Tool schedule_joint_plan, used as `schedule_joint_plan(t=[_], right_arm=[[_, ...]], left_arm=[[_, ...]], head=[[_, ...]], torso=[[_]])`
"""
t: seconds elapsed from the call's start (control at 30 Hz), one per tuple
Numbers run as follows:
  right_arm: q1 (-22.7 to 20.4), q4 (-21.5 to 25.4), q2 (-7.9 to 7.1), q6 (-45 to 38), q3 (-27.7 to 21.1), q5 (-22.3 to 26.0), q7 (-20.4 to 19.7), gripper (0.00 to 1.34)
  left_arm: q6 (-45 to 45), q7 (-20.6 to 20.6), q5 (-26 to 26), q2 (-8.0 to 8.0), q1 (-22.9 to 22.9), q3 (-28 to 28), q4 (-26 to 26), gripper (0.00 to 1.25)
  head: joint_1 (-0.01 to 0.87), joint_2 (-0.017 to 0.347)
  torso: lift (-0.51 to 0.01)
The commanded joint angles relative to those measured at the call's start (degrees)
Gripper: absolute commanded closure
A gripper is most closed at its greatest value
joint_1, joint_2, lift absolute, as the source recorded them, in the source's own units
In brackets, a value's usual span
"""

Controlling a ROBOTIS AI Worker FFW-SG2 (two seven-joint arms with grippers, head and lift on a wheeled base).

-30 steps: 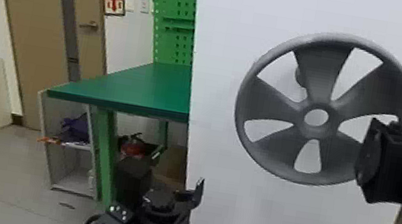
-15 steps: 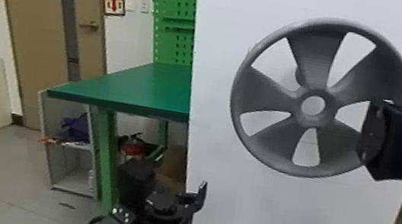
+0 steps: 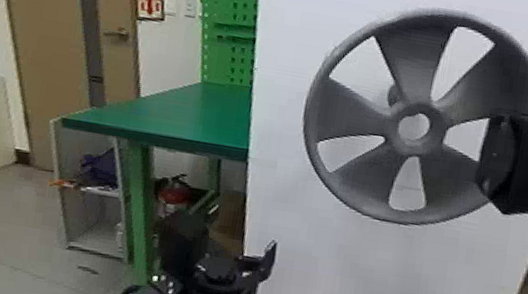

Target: Hold the wheel and insert it

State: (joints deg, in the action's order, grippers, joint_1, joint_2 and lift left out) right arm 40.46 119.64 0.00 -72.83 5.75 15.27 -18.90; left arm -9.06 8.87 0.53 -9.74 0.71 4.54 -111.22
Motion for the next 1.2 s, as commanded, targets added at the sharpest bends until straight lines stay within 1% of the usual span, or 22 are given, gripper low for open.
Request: schedule_joint_plan(t=[0.0, 0.2, 0.43, 0.9, 1.17], right_arm=[[1.47, -0.37, 0.05, -1.53, -0.13, -0.15, 0.0, 1.19], [3.05, -1.08, 0.05, -2.32, 0.05, -0.15, 0.0, 1.19], [5.77, -2.92, 0.05, -4.16, 0.66, 0.02, 0.0, 1.19], [7.79, -5.21, 0.05, -3.9, 2.33, 0.37, 0.09, 1.19], [8.41, -5.91, 0.05, -3.63, 2.25, 0.29, 0.09, 1.19]], left_arm=[[-0.09, 0.0, -0.09, -0.36, 0.26, 0.64, 0.3, 0.1], [-0.17, 0.0, -0.27, -0.54, 0.35, 1.0, 0.56, 0.1], [-0.26, 0.0, -0.27, -0.8, 0.35, 1.17, 0.56, 0.1], [-0.26, 0.0, -0.36, -0.89, 0.52, 1.44, 0.83, 0.1], [-0.26, 0.0, -0.45, -0.89, 0.52, 1.52, 0.92, 0.1]], head=[[0.344, 0.322], [0.344, 0.324], [0.344, 0.322], [0.344, 0.324], [0.344, 0.322]], torso=[[-0.443], [-0.443], [-0.443], [-0.443], [-0.443]])
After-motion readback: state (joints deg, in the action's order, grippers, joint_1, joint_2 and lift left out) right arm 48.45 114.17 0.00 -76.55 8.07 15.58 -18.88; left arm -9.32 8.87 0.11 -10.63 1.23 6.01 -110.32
